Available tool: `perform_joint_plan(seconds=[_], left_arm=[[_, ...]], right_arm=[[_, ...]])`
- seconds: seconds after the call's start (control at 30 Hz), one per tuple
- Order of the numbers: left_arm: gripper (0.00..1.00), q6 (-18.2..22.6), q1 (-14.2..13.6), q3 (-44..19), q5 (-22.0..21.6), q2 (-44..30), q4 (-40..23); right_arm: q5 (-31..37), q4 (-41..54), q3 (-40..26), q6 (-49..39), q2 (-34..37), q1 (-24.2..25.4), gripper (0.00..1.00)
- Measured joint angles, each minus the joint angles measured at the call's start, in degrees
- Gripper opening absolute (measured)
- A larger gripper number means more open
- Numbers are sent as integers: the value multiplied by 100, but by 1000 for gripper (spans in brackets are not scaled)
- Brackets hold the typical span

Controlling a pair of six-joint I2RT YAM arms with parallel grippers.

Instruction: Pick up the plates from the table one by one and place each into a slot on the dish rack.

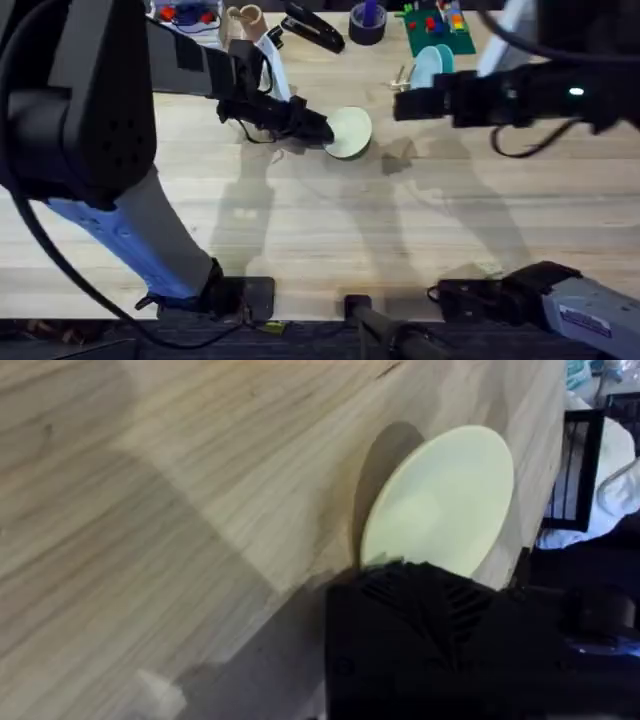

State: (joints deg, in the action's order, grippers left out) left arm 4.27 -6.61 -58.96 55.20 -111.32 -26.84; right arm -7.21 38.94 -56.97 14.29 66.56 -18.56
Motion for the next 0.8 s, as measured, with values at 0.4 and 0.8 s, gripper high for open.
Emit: perform_joint_plan(seconds=[0.4,0.8], left_arm=[[40,0,0,-2,2,-1,-15],[41,0,0,-2,0,2,-15]], right_arm=[[-207,-628,-9,1011,1131,-355,992],[-665,-1496,-9,1911,2161,-539,992]])
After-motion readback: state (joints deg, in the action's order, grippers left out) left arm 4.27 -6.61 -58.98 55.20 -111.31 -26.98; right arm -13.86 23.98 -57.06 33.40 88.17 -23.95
